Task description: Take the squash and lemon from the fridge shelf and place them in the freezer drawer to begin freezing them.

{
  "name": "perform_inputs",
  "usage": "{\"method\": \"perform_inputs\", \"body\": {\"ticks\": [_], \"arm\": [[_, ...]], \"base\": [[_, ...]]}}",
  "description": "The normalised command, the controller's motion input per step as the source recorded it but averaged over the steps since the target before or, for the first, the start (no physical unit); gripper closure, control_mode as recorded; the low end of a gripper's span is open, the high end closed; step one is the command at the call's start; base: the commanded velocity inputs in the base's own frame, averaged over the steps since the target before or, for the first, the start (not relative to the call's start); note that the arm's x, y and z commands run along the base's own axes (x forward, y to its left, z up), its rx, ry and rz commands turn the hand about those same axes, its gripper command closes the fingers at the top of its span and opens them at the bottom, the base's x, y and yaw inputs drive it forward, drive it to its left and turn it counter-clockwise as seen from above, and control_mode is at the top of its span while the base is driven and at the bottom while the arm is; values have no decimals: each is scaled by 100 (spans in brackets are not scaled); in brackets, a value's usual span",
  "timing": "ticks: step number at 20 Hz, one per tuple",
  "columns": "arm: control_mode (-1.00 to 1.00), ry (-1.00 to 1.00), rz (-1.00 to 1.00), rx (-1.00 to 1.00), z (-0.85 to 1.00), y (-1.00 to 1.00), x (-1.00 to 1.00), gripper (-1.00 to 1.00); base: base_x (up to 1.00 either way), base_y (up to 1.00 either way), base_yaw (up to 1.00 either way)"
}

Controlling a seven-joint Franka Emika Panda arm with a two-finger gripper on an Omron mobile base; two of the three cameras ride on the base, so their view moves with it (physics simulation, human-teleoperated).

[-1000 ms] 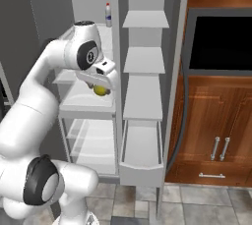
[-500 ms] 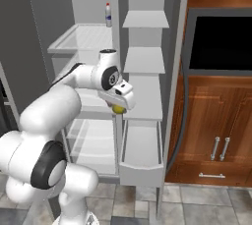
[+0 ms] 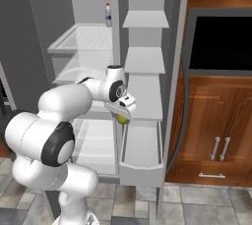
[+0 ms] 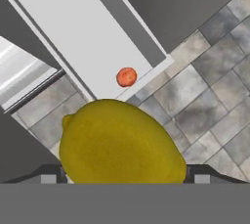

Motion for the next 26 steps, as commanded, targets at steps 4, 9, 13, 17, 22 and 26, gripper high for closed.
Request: {"method": "perform_inputs", "body": {"ticks": [4,9,13,17,22,26], "arm": [[-100,0,0,0,-68,-15,0,100],[-100,0,0,1,-41,-15,8,100],[-100,0,0,2,-37,-11,10,100],[-100,-1,0,0,-50,-11,7,100],[-100,0,0,0,-37,0,9,100],[-100,0,0,0,-51,-1,3,100]], "base": [[0,0,0],[0,0,0],[0,0,0],[0,0,0],[0,0,0],[0,0,0]]}}
